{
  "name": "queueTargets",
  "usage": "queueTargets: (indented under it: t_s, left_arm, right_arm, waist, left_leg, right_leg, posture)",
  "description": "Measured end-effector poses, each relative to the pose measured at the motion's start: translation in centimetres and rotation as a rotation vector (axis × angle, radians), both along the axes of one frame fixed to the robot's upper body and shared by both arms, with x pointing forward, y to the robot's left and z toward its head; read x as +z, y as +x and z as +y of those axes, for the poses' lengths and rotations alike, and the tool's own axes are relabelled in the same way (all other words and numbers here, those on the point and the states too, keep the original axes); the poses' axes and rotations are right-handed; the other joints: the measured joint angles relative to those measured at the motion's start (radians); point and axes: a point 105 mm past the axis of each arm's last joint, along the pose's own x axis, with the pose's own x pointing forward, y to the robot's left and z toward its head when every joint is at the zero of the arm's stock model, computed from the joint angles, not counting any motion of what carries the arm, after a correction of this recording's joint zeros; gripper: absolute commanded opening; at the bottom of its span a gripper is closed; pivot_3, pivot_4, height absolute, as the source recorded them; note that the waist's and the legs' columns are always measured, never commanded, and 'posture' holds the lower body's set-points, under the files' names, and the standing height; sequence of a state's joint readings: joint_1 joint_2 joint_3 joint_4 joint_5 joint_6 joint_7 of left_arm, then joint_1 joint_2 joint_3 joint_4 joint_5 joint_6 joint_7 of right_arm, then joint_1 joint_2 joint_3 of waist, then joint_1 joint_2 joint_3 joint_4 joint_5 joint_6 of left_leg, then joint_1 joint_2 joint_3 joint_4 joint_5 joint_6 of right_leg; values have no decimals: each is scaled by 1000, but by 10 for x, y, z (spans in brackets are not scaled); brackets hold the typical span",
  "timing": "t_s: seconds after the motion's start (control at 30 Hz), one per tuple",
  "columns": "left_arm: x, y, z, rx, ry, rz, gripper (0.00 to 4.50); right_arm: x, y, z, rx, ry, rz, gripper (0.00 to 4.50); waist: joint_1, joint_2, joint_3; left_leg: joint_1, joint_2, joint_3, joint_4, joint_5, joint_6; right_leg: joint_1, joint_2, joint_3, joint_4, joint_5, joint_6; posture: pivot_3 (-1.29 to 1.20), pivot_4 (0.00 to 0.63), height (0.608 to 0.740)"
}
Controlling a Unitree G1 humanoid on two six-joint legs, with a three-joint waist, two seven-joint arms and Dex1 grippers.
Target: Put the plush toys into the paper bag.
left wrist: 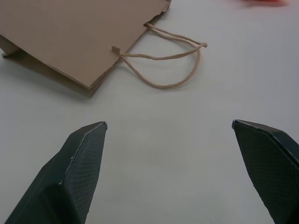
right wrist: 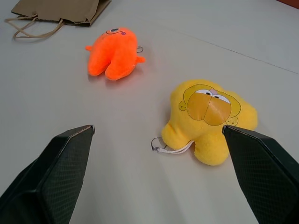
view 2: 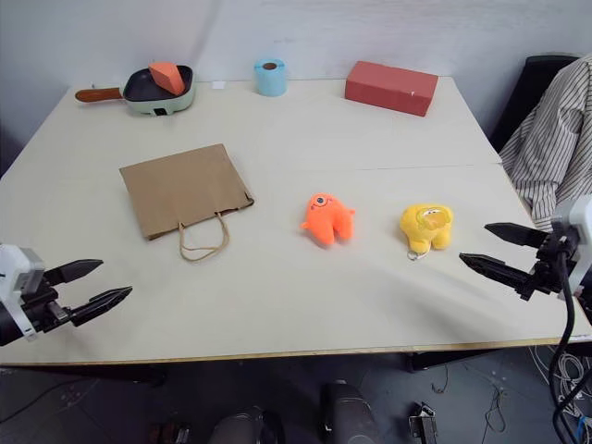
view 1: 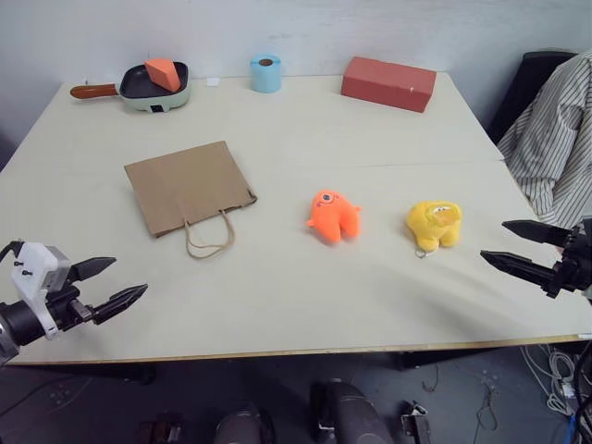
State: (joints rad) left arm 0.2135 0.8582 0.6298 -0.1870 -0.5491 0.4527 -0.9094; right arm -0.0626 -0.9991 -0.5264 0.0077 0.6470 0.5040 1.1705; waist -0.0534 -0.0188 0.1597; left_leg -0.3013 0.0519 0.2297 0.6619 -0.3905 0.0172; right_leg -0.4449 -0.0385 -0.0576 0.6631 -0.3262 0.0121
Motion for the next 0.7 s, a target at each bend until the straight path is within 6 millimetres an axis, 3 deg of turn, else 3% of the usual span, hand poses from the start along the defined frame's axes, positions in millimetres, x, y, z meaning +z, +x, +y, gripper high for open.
queueTargets:
  t_s: [0.6,0.7]
  left_arm:
    - [0,9,4,5,28,-5,4500]
    - [6,23,-2,-49,107,-49,4500]
  right_arm:
    - [0,1,-5,-29,-40,2,4482]
    - [5,5,-6,-57,-80,-34,4482]
  waist:
    - [-2,0,0]
    - [-1,0,0]
  left_leg:
    - [0,0,0,0,0,0]
    - [0,0,0,1,0,0]
  right_leg:
    - [0,0,0,0,0,0]
    - [0,0,0,1,0,0]
  posture:
    - [0,150,740]
    - [0,150,740]
